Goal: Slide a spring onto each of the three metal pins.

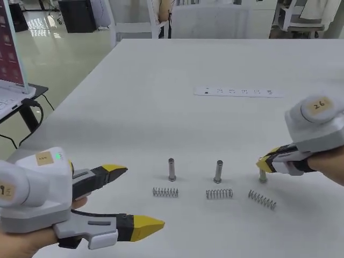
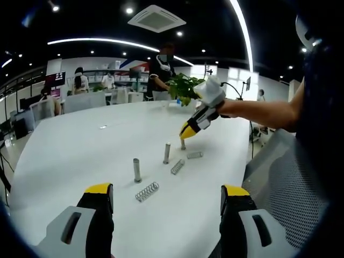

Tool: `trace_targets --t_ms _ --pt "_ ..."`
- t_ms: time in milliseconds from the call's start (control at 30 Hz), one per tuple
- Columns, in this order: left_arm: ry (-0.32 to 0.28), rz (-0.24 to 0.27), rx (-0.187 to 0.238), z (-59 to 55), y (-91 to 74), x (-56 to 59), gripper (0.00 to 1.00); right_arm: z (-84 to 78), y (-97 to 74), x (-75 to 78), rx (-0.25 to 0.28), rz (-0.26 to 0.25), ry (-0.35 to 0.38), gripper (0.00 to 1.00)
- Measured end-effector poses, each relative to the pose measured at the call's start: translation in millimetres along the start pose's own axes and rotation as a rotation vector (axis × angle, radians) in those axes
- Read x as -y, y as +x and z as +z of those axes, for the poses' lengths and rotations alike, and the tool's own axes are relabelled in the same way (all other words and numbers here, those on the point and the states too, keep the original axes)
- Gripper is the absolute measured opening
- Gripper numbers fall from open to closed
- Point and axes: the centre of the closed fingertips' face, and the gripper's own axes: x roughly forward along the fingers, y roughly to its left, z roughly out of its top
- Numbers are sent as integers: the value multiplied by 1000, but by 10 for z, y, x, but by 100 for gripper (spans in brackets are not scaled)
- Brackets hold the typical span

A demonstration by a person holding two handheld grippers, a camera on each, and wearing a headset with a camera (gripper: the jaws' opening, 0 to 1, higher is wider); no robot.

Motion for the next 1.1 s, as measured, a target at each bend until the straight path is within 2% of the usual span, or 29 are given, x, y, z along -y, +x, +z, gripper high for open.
trace_targets --t_ms 467,1100 --pt "2 -1 -10 -17 7 1 78 -43 -47 3 7 6 25 6" --pt "3 -1 -15 -26 6 7 78 -68 -29 -19 -4 9 -2 7"
